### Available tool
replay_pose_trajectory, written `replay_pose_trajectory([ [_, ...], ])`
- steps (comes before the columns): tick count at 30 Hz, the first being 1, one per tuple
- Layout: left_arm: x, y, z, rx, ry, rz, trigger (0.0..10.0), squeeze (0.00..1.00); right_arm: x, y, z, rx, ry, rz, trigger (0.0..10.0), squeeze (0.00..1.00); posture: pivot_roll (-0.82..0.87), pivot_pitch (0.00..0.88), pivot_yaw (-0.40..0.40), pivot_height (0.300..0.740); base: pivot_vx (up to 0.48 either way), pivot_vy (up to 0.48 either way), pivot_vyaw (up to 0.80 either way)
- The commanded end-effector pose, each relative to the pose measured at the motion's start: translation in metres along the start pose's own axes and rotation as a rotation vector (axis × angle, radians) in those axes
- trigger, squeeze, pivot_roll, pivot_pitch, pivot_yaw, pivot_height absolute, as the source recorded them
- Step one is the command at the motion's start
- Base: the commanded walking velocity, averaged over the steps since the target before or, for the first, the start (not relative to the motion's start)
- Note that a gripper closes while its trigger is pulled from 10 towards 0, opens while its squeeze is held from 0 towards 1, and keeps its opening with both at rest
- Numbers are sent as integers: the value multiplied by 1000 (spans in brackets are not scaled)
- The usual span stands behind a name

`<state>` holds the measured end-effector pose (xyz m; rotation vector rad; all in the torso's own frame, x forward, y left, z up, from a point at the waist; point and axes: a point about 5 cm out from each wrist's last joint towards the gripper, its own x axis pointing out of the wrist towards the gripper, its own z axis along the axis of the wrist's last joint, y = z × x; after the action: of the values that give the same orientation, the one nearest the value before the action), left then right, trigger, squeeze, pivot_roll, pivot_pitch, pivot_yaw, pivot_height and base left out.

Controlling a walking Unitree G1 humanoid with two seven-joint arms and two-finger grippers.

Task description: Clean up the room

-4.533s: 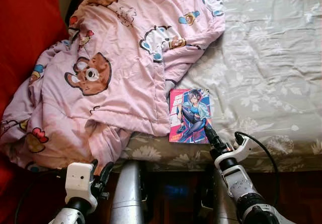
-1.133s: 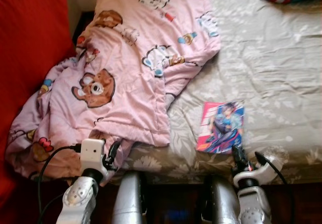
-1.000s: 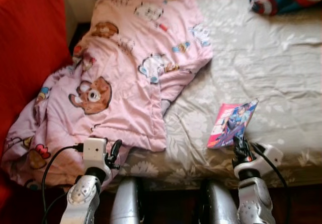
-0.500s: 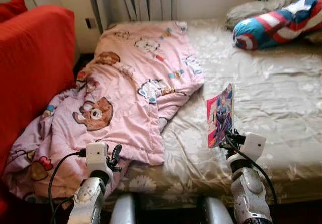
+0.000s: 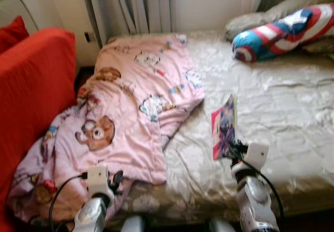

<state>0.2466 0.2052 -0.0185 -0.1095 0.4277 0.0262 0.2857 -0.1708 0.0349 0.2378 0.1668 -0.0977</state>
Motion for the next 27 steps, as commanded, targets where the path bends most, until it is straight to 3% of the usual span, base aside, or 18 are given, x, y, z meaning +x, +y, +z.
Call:
replay_pose_trajectory([
  [1, -3, 7, -11, 4, 55, 11, 10000, 0, 5, 5, 11, -2, -57, 15, 10000, 0, 32, 0, 15, 740, 0, 0, 0],
  [4, -6, 9, -24, 25, 136, 13, 10000, 0, 6, 6, 11, 0, -57, 19, 10000, 0, 42, 0, 10, 740, 0, 0, 0],
  [5, -12, 13, -37, 39, 214, 27, 10000, 0, 6, 7, 11, -2, -61, 38, 10000, 0, 45, 0, 8, 740, 0, 0, 0],
  [11, -24, 19, -60, 37, 328, 69, 10000, 0, 6, 3, 7, -24, -29, 39, 10000, 0, 24, 0, 3, 740, 0, 0, 0],
  [22, -31, 14, -75, 10, 390, 93, 10000, 0, 2, -1, -1, -39, -5, 26, 10000, 0, 8, 7, -8, 740, 0, 0, 0],
  [27, -37, 25, -79, 16, 412, 118, 10000, 0, 4, 0, 0, -43, -2, 23, 10000, 0, 6, 3, -12, 740, 0, 0, 0],
])
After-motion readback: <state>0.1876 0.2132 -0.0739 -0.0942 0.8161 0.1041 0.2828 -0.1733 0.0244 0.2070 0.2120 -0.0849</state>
